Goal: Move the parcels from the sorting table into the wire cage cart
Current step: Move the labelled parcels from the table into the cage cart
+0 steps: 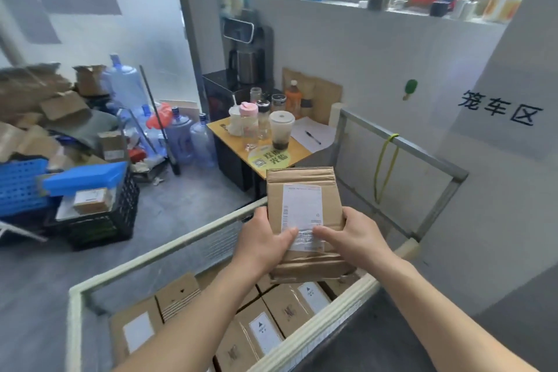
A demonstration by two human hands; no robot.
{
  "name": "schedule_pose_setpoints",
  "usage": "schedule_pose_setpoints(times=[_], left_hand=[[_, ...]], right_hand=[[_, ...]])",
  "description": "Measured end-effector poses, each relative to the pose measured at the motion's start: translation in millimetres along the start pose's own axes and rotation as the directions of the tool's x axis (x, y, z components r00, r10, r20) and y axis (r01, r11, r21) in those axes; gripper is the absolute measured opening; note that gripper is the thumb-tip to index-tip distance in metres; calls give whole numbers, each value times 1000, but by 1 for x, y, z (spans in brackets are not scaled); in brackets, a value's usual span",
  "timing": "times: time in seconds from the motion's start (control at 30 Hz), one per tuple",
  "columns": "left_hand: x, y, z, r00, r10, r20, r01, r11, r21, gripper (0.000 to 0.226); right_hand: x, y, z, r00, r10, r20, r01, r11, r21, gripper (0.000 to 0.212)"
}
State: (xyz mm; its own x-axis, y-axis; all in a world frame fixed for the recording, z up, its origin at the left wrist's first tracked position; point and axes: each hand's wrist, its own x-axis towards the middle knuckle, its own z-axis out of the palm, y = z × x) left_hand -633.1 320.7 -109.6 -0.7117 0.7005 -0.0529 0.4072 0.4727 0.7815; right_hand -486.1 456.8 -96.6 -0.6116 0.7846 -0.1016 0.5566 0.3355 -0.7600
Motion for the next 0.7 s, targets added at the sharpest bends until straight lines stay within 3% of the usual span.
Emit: schedule_pose_setpoints(times=[0.4,0.7], left_hand=[[-22,-25,-10,949,-217,-228,212,976,-48,73],[3,-84,-19,929,-292,-225,284,956,-71,74]], right_hand=[[44,-16,44,946,-192,262,197,980,8,55],[73,-25,103,922,-145,358,187,979,-86,60]])
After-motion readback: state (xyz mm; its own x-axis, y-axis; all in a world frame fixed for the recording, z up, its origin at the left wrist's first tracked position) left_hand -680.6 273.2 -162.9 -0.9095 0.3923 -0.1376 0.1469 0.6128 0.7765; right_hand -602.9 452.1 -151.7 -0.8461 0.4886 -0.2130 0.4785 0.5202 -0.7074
